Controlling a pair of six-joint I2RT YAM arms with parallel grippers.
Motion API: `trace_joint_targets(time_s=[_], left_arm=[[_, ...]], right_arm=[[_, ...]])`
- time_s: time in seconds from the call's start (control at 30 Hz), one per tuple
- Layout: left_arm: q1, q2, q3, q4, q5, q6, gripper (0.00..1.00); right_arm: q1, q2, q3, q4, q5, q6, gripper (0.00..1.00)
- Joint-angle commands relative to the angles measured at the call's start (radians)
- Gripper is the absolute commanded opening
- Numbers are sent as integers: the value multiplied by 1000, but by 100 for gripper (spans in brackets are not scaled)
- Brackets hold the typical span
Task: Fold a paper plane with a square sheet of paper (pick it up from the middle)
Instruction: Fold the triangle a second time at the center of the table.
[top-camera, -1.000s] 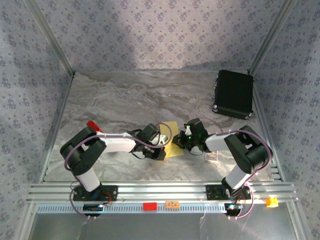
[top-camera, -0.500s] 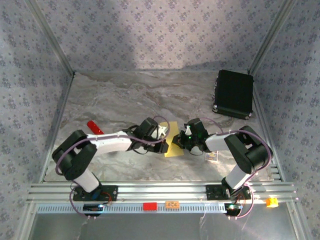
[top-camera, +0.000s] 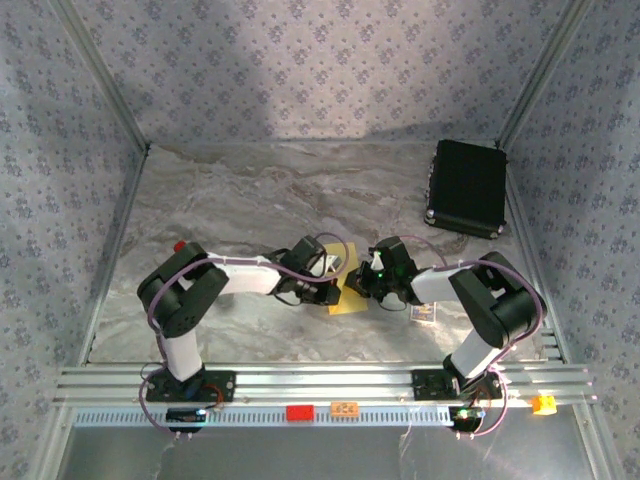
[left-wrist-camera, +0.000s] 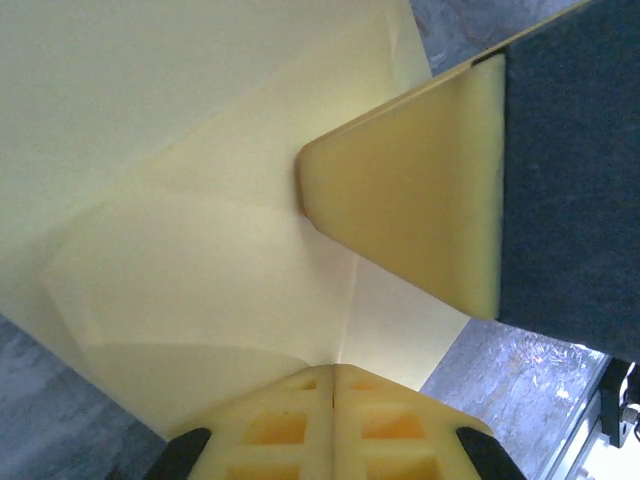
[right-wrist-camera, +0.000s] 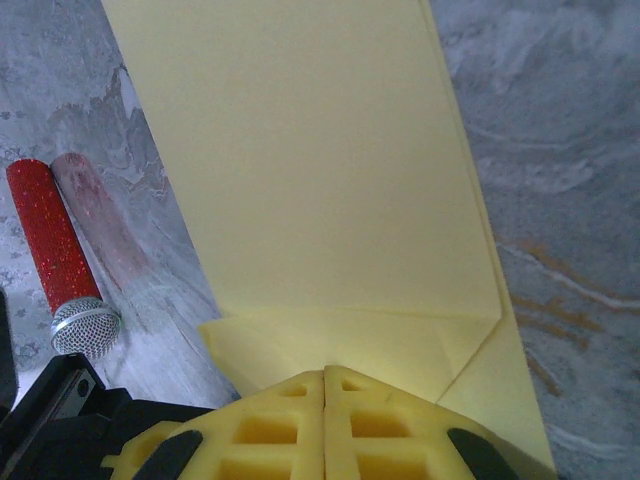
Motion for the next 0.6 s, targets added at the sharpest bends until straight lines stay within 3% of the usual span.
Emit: trace_joint_targets(time_s=[0.0, 0.33, 0.57], left_arm=[[-5, 18, -75, -44, -30, 7, 0], [-5, 10, -68, -37, -36, 18, 0], [-5, 10, -71, -32, -41, 14, 0]], right_arm=[[-14, -33, -2, -62, 28, -13, 9], [33, -10, 44, -86, 8, -57, 9], [-45, 57, -18, 18, -15, -24, 8]])
